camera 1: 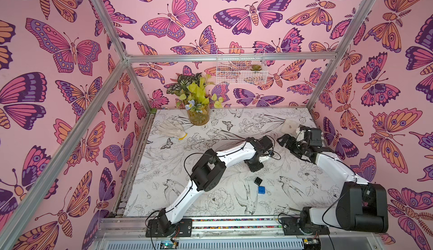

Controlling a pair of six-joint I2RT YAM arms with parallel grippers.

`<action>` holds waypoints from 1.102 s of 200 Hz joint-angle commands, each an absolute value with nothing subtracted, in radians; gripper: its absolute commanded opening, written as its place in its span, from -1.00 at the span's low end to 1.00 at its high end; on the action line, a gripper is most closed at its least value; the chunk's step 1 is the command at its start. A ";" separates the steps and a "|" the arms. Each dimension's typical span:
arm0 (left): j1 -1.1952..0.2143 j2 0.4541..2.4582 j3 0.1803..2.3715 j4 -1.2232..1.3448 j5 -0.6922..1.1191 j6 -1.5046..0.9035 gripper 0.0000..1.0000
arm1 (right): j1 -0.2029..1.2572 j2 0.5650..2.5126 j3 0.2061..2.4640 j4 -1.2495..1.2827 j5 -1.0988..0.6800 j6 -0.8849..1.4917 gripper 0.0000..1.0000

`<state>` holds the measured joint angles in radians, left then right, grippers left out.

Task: Assemble the letter v with lego
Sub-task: Pick up the lego brick from the center of the board.

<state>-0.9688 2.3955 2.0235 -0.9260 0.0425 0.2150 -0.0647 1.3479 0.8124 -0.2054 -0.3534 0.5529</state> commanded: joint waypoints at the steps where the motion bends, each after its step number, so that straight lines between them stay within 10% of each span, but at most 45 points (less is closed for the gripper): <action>1: -0.965 2.436 1.973 -0.960 0.040 0.171 -0.23 | -0.060 1.334 0.805 -0.206 -0.362 0.551 0.98; 220: -0.818 2.014 1.663 -0.962 0.031 0.212 -0.51 | 0.137 1.488 0.949 -0.258 -0.433 0.464 0.98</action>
<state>-0.8543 2.1212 1.6993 -0.9176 0.0525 0.1833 0.1127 1.4498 0.8970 -0.2222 -0.3878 0.4965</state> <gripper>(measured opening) 0.358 0.991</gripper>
